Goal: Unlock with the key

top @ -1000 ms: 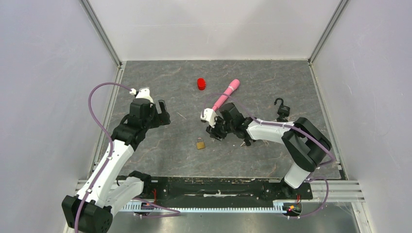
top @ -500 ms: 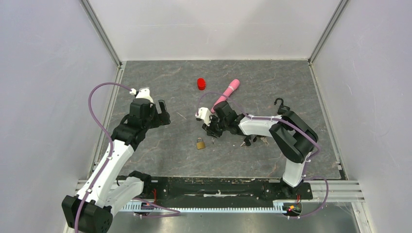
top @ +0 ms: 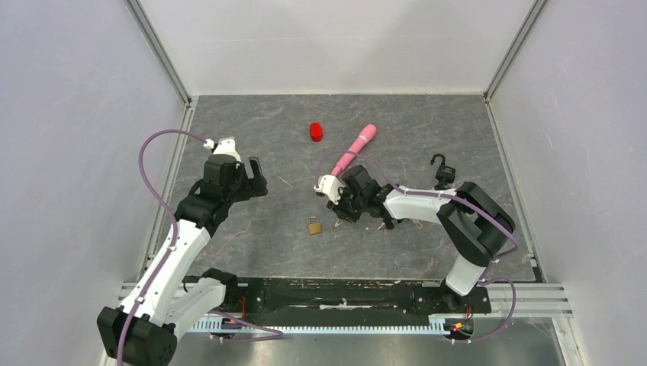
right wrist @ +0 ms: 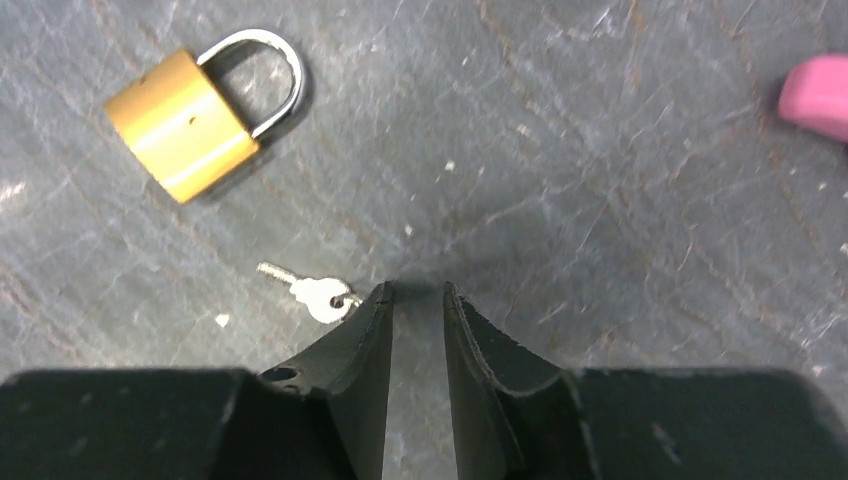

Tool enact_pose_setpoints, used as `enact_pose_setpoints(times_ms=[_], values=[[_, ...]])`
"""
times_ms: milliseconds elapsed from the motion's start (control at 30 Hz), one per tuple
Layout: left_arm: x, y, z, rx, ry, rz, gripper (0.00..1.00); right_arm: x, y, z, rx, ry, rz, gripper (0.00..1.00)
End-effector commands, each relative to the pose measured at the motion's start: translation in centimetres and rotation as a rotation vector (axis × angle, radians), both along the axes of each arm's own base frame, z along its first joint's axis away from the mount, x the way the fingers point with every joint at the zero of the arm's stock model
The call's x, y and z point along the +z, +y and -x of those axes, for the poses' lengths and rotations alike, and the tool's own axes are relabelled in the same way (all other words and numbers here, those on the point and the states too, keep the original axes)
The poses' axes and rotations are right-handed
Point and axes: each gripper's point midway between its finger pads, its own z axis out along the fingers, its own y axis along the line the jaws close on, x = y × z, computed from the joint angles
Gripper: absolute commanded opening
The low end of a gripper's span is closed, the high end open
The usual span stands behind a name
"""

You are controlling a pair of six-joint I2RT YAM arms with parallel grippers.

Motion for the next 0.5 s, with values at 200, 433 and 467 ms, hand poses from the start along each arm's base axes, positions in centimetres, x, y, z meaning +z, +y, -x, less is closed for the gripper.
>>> enact_pose_setpoints(times_ms=[200,433,467], values=[[0.1,0.0,0.0,-0.041,-0.012,-0.031,0.97,0.8,-1.0,3.7,0.007,0.039,0.010,0.27],[0.1,0.0,0.0,-0.044,-0.011,-0.030,0.97,1.9,-0.7,4.8,0.042,0.032,-0.015,0.29],[0.1,0.0,0.0,-0.044,-0.013,-0.029,0.97,2.2,-0.7,4.7,0.047,0.022,-0.017,0.30]])
